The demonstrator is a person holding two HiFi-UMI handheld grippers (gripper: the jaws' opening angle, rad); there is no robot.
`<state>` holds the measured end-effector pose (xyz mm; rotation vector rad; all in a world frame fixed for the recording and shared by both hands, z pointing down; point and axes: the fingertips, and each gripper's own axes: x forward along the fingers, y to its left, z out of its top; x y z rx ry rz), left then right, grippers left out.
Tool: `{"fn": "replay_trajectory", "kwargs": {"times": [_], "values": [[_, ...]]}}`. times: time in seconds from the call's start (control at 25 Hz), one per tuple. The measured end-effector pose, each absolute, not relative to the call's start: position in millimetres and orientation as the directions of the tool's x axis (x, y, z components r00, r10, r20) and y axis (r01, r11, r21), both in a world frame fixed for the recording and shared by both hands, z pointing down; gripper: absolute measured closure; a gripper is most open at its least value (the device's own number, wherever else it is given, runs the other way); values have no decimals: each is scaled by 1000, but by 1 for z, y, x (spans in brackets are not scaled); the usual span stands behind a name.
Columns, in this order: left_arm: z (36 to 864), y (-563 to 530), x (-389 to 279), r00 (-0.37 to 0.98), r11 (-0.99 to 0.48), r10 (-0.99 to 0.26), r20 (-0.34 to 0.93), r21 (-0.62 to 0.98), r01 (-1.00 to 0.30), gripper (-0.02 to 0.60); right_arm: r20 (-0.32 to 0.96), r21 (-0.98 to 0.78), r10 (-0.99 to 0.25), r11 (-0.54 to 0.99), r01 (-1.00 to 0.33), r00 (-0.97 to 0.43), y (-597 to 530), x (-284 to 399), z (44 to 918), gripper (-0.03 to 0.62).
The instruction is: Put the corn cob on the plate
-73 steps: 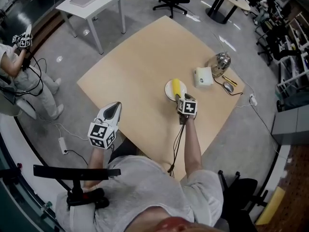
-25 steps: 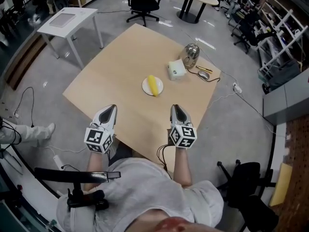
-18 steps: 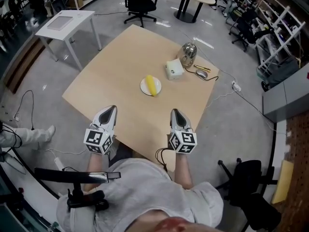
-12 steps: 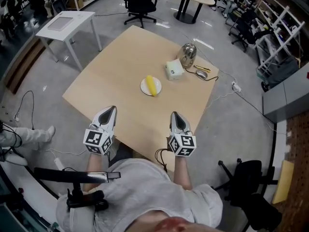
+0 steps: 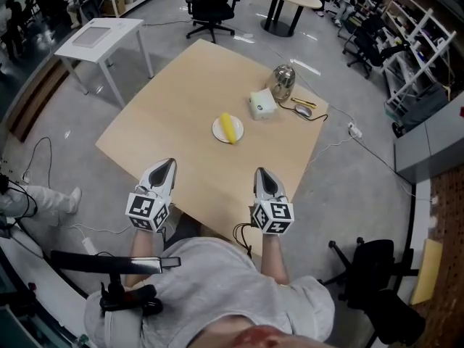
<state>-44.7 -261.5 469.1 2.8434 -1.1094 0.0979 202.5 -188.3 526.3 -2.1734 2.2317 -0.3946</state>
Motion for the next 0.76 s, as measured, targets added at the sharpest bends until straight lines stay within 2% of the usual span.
{"fn": "replay_trajectory", "kwargs": {"times": [0.76], "values": [[475,-260,-48,737,-736,-669,98,48,-675,561,199,-182,-979,13,-983,-50,-184,193,545,588]]}}
